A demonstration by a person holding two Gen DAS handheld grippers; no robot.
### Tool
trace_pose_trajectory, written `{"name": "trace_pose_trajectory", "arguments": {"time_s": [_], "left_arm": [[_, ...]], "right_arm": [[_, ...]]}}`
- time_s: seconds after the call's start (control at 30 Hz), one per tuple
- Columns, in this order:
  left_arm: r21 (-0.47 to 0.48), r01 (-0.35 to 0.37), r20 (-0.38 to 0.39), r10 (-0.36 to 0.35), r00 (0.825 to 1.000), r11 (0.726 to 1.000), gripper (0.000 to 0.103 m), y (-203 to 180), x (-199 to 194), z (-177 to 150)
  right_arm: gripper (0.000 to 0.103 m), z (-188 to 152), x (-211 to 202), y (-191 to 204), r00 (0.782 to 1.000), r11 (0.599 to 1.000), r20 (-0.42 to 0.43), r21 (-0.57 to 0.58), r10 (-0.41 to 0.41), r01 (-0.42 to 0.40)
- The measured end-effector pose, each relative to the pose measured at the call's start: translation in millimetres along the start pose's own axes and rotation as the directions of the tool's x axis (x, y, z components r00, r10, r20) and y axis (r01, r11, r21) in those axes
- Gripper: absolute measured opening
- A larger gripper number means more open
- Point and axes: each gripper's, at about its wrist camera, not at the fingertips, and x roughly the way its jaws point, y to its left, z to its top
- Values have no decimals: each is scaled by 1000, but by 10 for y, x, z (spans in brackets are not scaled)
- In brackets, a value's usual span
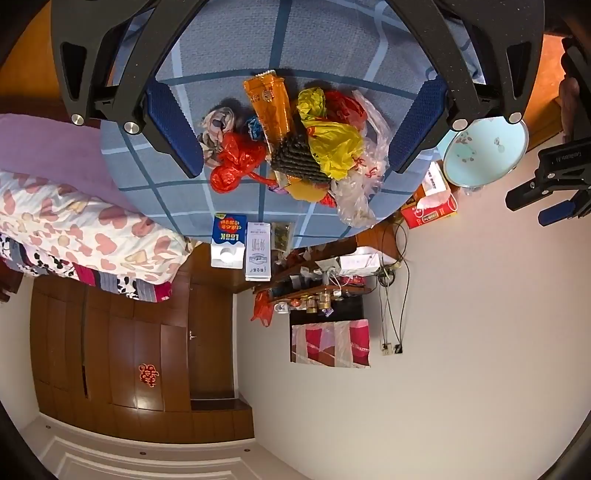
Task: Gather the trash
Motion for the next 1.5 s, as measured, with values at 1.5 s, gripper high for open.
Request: {"name": "trace_pose_trajectory", "arguments": {"time_s": [1.5], "left_arm": [[-9, -22, 11, 22, 1000, 1000, 97, 78, 12, 29]], "right_arm": [[98, -57, 64, 101, 1000, 1000, -22, -8, 8, -9]]}}
